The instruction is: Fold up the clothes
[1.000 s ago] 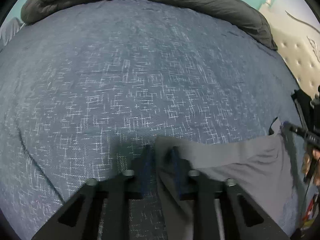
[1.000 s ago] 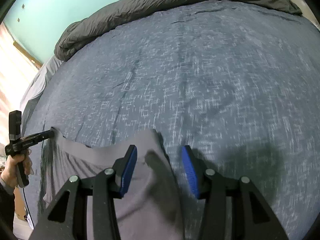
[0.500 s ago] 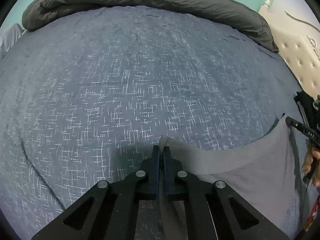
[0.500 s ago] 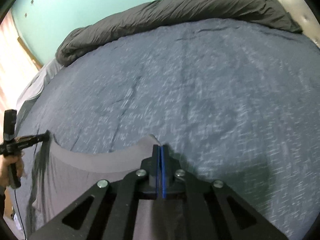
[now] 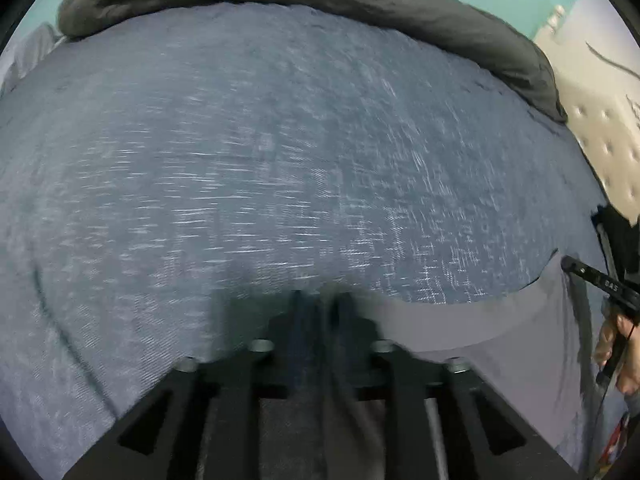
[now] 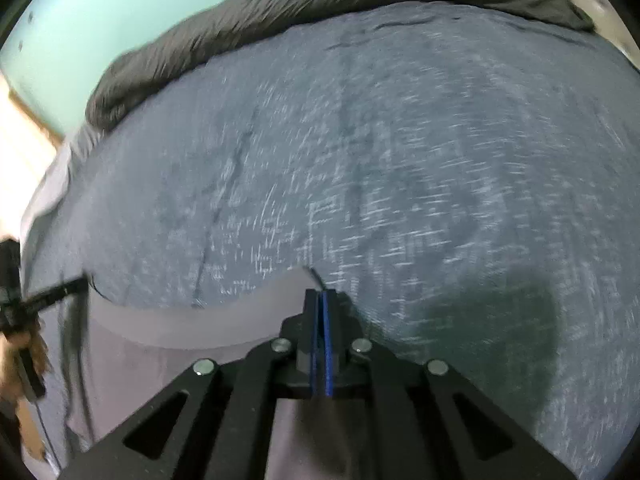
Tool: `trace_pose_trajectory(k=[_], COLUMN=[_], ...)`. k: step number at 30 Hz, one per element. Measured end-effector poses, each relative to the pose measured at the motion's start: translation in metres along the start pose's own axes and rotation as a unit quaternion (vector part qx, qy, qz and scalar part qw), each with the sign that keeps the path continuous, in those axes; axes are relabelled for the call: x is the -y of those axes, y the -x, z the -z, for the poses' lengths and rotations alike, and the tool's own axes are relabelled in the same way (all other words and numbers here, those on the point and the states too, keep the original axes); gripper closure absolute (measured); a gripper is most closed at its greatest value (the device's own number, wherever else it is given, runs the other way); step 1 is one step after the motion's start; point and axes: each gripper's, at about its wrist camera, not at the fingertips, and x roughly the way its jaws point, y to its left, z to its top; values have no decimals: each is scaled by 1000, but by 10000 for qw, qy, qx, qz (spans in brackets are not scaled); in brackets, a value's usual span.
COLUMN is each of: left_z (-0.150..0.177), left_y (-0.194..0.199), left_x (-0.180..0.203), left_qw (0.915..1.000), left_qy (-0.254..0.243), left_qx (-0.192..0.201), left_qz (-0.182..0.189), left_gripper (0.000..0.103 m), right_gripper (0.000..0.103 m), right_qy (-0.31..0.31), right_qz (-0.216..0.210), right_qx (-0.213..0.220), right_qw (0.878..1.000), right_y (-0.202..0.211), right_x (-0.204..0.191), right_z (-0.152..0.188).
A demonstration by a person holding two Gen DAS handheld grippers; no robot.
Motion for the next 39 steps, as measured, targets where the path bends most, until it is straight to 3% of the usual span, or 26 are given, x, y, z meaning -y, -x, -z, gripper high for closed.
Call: trace_pose_trajectory(k=[3,8,11,15,20,21,24,26,28,29,30,35,39], left_z=[23,90,119,158,187,190,195,195,195,196,196,202,209], left_y=[32,71,65,71,68,68,67,67,71,76,81,107,104], left_x=[-16,-28,-16,-20,-22,-21,-20,-21,-22,-24,-27,-49,-65], left_qw=[9997,9979,9955,9925,9909,9914,9913,9911,9917,9919,9918,9888,9877], left_qy=[148,327,586,861,957,906,877,896,882,898,937,1291,1458], left_qx=[46,-45,-85,-133,-232,-245,-294,-292,-245,-203,-173,16,-106], left_qz=[198,555,741,856,918,910,939,942,903,873,849,752,555], left_gripper=[74,59,58,58,60,64,96,101,101,101,101,101,101], right_gripper=[61,61,60,59,59,59,59,60,71,90,98,102,102], right_qy=[-83,-346,-735,-933,-1198,-1191,-1154,-1144,-990,-909,-785,-683,-777], right_qz=[-149,-240,-309,-312,-470,-478,-528,-618,-588,-569,-502,-440,-302], right_qx=[212,240,324,45,9,-13,-88,-155,-270,-329,-358,-184,-194], right_qw=[9996,9988,9963,9951,9917,9917,9919,9914,9930,9937,9950,9965,9963], right_y=[34,92,117,121,124,123,118,112,105,102,101,113,114], right_x=[12,40,57,59,59,58,53,50,46,43,41,43,51], right_z=[12,65,103,142,162,164,168,168,169,169,168,164,166])
